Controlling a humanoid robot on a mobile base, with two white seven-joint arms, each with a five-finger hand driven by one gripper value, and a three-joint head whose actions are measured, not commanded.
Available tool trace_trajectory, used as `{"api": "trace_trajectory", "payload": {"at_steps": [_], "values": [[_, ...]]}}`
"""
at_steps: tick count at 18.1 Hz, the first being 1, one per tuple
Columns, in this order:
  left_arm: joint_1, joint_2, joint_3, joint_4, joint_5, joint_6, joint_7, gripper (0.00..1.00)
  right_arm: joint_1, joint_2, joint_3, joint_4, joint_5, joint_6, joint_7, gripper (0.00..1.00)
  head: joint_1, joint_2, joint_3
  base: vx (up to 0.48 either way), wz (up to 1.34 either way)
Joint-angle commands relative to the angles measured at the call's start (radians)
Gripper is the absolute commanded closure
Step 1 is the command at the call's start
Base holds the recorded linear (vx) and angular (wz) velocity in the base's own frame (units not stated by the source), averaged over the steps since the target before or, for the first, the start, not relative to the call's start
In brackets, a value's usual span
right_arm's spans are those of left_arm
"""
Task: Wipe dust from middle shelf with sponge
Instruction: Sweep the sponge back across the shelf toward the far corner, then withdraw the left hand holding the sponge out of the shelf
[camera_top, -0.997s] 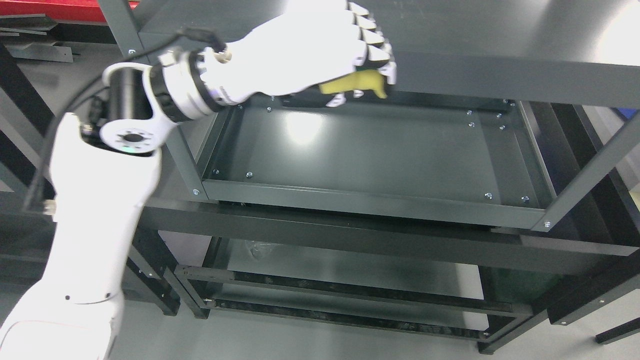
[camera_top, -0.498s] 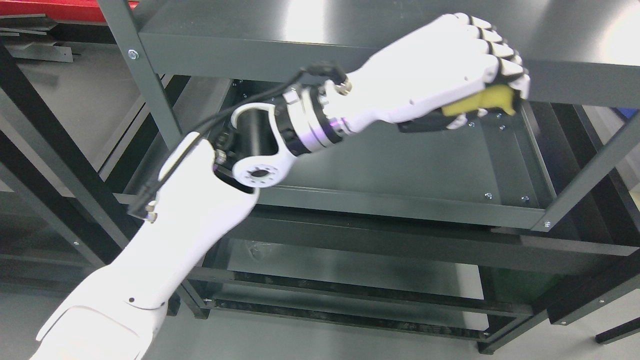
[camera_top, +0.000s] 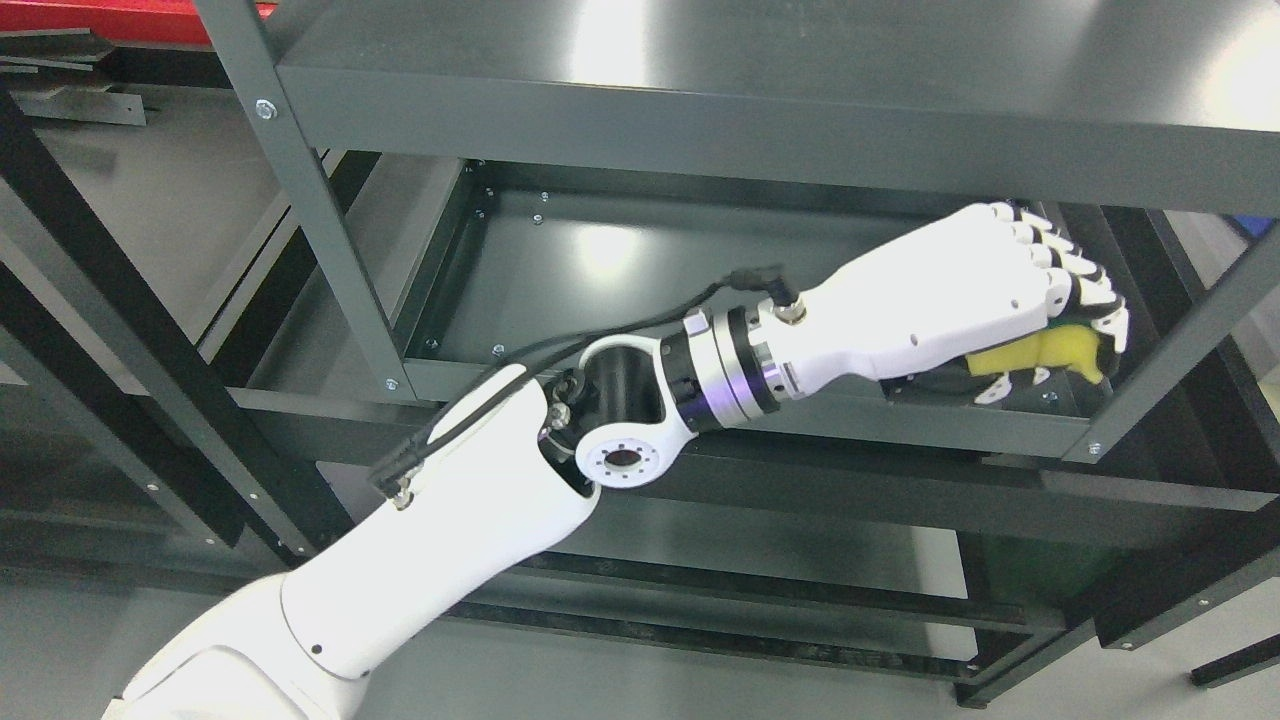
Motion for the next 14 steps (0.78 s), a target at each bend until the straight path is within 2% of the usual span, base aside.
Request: {"api": "trace_trajectory", "payload": {"at_steps": [1,5,9,11,14], "values": [[0.408,-0.008,0.102,-0.009,0.101,0.009,0.054,1.0,0.001,-0.017,0.0,-0.017,0.0,0.001,0.0,0.0,0.0,0.0,0.0,0.0,0.0],[0.627,-0.008,0.449,-0.067,0.194,0.038,0.052,1.0,-0.001,-0.017,0.0,-0.017,0.0,0.001,0.0,0.0,0.0,0.0,0.0,0.0,0.0],[0.671,-0.008,0.717,-0.165,0.389,0.233,0.052,1.0,-0.001,-0.017,0.0,-0.017,0.0,0.001,0.0,0.0,0.0,0.0,0.0,0.0,0.0],[0.697,-0.008,0.812,-0.19,0.414,0.256,0.046,1.0,0.001,-0.017,0.0,-0.017,0.0,0.001,0.0,0.0,0.0,0.0,0.0,0.0,0.0],[0.771,-0.008,0.883,-0.221,0.421,0.249,0.034,1.0,0.001,-0.017,0.0,-0.017,0.0,0.001,0.0,0.0,0.0,0.0,0.0,0.0,0.0]]}}
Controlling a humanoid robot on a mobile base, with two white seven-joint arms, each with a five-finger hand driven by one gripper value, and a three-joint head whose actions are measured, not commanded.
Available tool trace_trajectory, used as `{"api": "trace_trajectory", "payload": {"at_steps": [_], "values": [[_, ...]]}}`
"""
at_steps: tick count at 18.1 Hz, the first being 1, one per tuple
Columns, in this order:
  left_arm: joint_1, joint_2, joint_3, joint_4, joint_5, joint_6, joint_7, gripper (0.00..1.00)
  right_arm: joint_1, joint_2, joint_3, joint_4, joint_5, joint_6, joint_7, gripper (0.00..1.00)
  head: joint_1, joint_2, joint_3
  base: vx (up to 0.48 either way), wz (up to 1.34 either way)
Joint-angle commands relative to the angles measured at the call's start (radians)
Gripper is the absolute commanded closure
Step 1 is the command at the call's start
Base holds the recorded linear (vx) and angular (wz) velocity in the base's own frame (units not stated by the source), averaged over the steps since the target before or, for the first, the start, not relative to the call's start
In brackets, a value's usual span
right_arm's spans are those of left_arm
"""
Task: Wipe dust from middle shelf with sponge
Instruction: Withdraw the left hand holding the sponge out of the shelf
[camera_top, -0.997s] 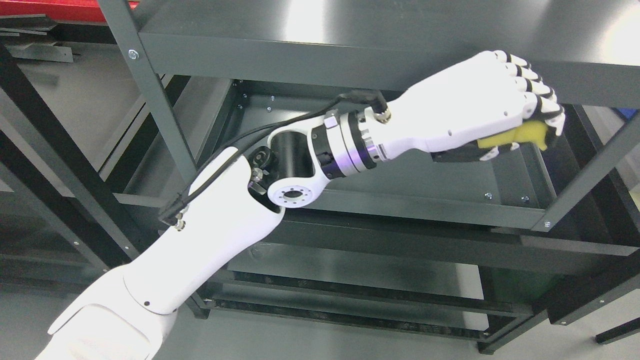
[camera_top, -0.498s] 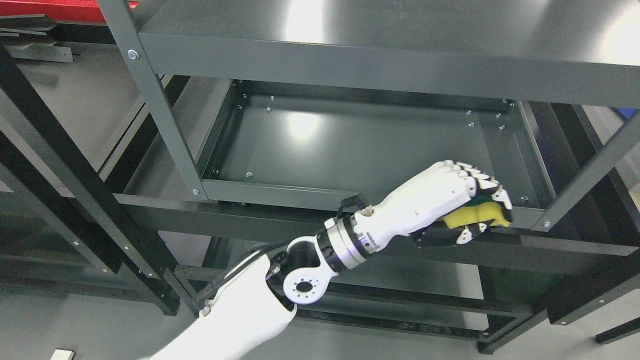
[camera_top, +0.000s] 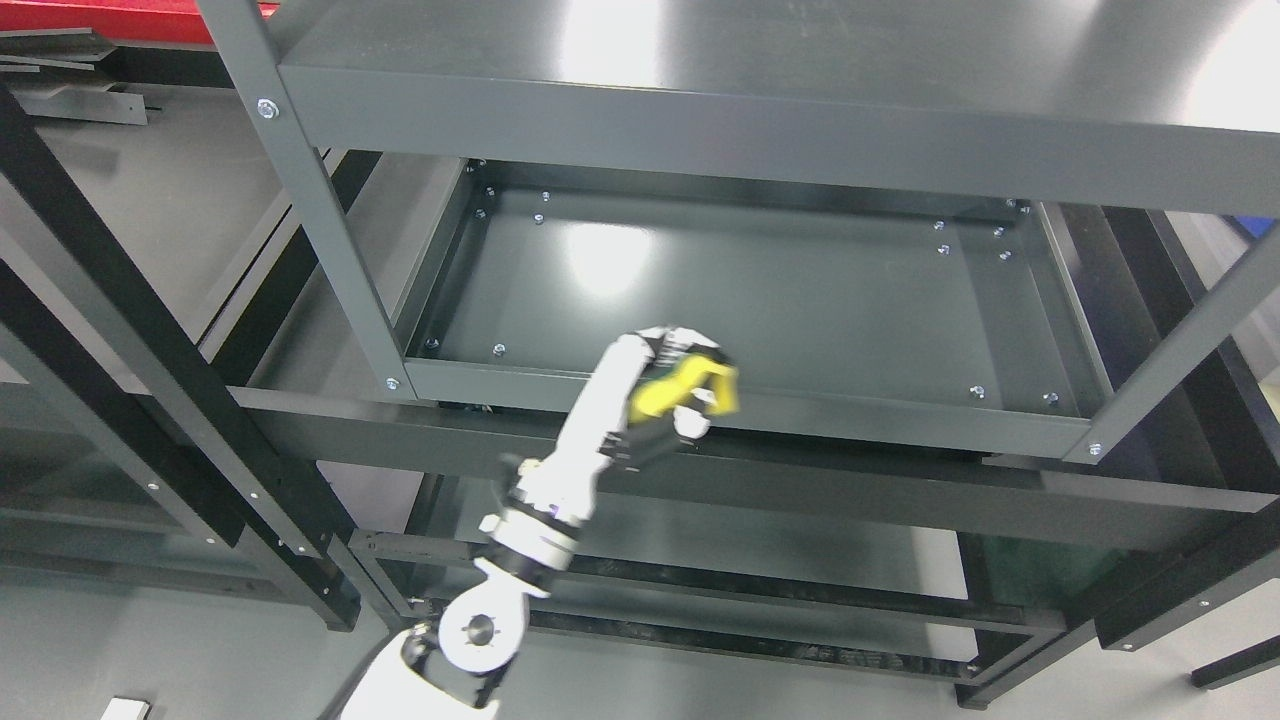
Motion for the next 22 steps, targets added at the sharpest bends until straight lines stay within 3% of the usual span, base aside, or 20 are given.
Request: {"api": "trace_trajectory", "payload": {"at_steps": [1,6,22], "values": [[0.121,0.011,0.415,-0.111,0.082,0.004,-0.011,1.0,0.001,-0.017,0.0,-0.017,0.0,0.001,0.0,0.0,0.0,0.0,0.0,0.0,0.0],[0.052,0.011,0.441,-0.12,0.099,0.007,-0.011,1.0,0.001,-0.017,0.0,-0.017,0.0,0.001,0.0,0.0,0.0,0.0,0.0,0.0,0.0],[0.076,0.011,0.33,-0.12,0.099,-0.017,-0.014,1.0,-0.001,-0.017,0.0,-0.017,0.0,0.001,0.0,0.0,0.0,0.0,0.0,0.0,0.0]]}}
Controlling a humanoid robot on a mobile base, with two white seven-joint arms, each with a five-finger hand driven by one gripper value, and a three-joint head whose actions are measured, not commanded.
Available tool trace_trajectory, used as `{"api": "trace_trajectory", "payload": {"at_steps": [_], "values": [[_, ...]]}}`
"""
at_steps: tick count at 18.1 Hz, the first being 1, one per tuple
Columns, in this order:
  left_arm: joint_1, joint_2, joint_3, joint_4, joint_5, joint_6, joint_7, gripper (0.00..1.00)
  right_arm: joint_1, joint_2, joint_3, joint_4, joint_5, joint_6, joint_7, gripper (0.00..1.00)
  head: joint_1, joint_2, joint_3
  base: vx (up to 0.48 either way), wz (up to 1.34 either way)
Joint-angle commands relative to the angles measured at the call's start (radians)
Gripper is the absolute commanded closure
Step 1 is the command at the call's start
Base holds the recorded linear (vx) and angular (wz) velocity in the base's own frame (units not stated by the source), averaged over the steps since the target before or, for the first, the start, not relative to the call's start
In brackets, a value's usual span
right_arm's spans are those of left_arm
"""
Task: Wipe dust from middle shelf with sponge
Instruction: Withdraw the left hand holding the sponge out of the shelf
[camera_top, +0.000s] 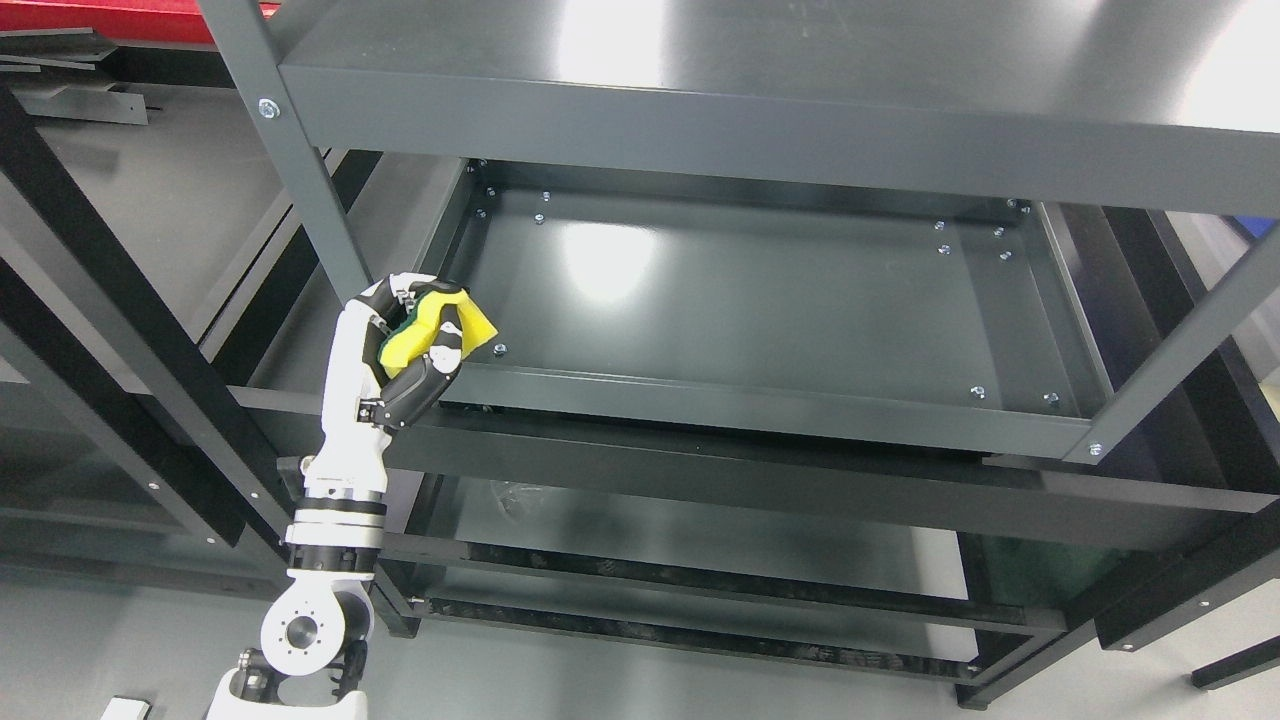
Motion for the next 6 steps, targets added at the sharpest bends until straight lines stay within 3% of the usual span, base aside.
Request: {"api": "trace_trajectory", "payload": {"at_steps": [1,6], "values": [[0.003,0.017,-0.022,-0.014,0.025,-0.007,-0.01,1.0,0.0,-0.017,0.0,-0.017,0.0,0.001,0.0,0.0,0.0,0.0,0.0,0.0,0.0],[0.003,0.017,-0.041,-0.014,0.025,-0.019,-0.025,1.0,-0.001,-0.017,0.0,-0.017,0.0,0.001,0.0,0.0,0.0,0.0,0.0,0.0,0.0]]}}
